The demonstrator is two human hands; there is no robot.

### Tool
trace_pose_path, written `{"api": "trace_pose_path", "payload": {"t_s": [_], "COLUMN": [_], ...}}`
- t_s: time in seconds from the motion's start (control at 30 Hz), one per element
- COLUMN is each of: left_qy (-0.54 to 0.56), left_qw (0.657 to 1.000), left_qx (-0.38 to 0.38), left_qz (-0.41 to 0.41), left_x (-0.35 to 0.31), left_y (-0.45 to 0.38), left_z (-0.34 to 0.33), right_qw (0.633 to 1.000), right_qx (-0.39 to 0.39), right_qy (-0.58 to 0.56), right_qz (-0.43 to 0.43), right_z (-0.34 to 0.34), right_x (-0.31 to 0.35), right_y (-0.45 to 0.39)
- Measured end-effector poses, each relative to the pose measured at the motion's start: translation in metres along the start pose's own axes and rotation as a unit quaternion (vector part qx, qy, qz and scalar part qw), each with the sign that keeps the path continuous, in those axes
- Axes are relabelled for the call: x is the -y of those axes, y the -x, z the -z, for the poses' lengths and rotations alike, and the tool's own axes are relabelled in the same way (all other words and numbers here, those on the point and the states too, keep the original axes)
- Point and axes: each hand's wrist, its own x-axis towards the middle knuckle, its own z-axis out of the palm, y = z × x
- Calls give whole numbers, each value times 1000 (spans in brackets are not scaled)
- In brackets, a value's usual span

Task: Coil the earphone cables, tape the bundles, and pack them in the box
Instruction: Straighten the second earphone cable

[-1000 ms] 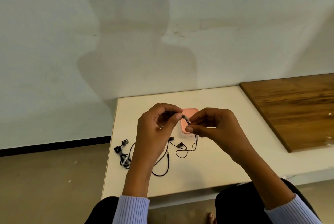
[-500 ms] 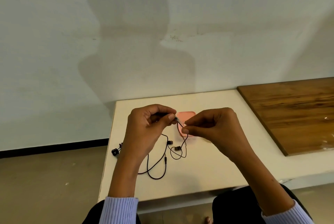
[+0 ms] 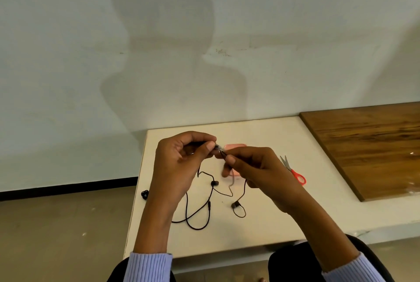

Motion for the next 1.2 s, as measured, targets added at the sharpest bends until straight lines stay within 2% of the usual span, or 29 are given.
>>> {"api": "trace_pose_path", "payload": {"t_s": [0.1, 0.23, 0.47, 0.63, 0.8, 0.87, 0.93, 1.0, 1.03, 1.1, 1.2], "left_qy": [28, 52, 48, 35, 26, -16, -150, -292, -327, -315, -214], "left_qw": [999, 995, 993, 992, 991, 992, 984, 953, 942, 947, 974], "left_qx": [-43, -87, -101, -110, -115, -110, -94, -74, -64, -27, 68], "left_qz": [2, 11, 49, 58, 69, 64, 29, -23, -45, -60, 16], "left_x": [5, 11, 30, 37, 41, 44, 49, 51, 52, 52, 49], "left_y": [-2, -4, -2, -2, -1, -1, 0, 1, 2, 3, 10], "left_z": [6, 17, 14, 15, 16, 17, 18, 15, 12, 2, -17], "right_qw": [999, 997, 992, 994, 991, 990, 989, 988, 986, 985, 987], "right_qx": [-10, -8, -13, -3, -25, -33, -50, -65, -68, -63, -51], "right_qy": [-26, -4, -42, 6, 47, 62, 63, 77, 94, 117, 105], "right_qz": [-33, -81, -116, -113, -120, -121, -122, -121, -117, -112, -109], "right_z": [4, 14, 24, 22, 23, 22, 20, 17, 15, 10, 3], "right_x": [-10, -20, -27, -28, -31, -32, -35, -37, -38, -39, -38], "right_y": [0, 5, 7, 8, 8, 7, 7, 5, 4, 2, 2]}}
